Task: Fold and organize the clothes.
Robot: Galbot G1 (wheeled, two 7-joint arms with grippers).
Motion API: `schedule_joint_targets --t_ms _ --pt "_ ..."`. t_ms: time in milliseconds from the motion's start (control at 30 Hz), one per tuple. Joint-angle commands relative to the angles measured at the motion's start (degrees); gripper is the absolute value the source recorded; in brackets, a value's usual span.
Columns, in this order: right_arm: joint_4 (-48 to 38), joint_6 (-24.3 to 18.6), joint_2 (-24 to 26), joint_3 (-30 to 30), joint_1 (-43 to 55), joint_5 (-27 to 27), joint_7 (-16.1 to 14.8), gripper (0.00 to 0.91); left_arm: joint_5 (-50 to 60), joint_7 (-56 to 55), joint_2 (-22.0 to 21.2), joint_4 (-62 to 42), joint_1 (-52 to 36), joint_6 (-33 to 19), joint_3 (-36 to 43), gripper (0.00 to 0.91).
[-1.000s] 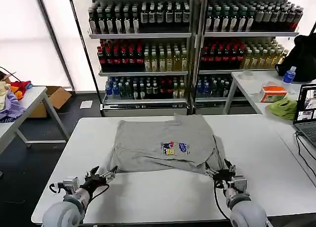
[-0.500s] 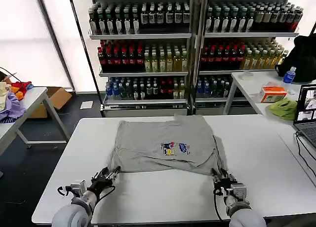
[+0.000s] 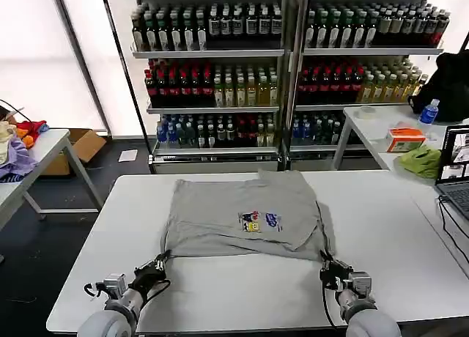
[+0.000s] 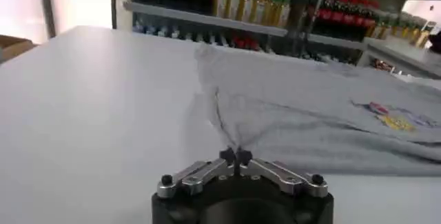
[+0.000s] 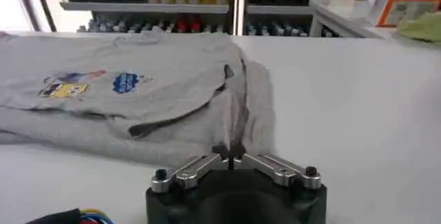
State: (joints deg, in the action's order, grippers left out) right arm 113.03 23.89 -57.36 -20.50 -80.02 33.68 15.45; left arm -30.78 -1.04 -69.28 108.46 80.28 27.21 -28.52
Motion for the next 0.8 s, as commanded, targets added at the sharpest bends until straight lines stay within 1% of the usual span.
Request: schedule_joint_targets --t_ms 33,167,300,367,533,700,733,767,800 --pt "4.7 -0.3 3.4 -1.7 -4.9 2.5 -2.7 0.0 0.2 0.5 -0.8 6.0 5.9 -0.7 -3.8 0.0" --pt "7.6 0.0 4.8 -5.3 -9.3 4.1 -3.3 0.0 1.9 2.6 1.8 11.2 11.3 0.4 -6.1 0.0" --pt "9.1 -0.3 5.6 -8.2 -12.9 4.1 -3.9 0.0 2.7 3.5 4.1 14.8 15.2 1.2 -8.6 0.0" --pt "10.0 -1.0 6.0 -10.4 -16.5 4.1 -4.5 0.0 2.7 3.9 4.9 16.0 17.7 1.6 -10.0 0.0" --pt "11.8 -1.8 6.2 -12.5 -21.9 3.5 -5.2 0.0 2.7 4.5 5.8 19.3 23.5 1.9 -12.7 0.0" --pt "14.2 -1.8 5.9 -13.9 -26.9 2.1 -5.9 0.0 2.9 5.0 5.5 23.2 29.0 3.5 -13.5 0.01" --pt "14.7 -1.7 5.7 -14.2 -27.7 1.7 -6.0 0.0 2.9 5.5 5.4 23.5 29.7 3.6 -13.5 0.091" --pt "15.2 -1.6 5.5 -14.4 -28.4 1.5 -6.0 0.0 3.0 5.7 5.3 24.4 30.6 3.8 -13.5 0.322" --pt "15.5 -1.5 5.5 -14.7 -29.1 1.5 -6.2 0.03 3.4 5.6 5.1 25.5 31.7 4.1 -13.4 0.907"
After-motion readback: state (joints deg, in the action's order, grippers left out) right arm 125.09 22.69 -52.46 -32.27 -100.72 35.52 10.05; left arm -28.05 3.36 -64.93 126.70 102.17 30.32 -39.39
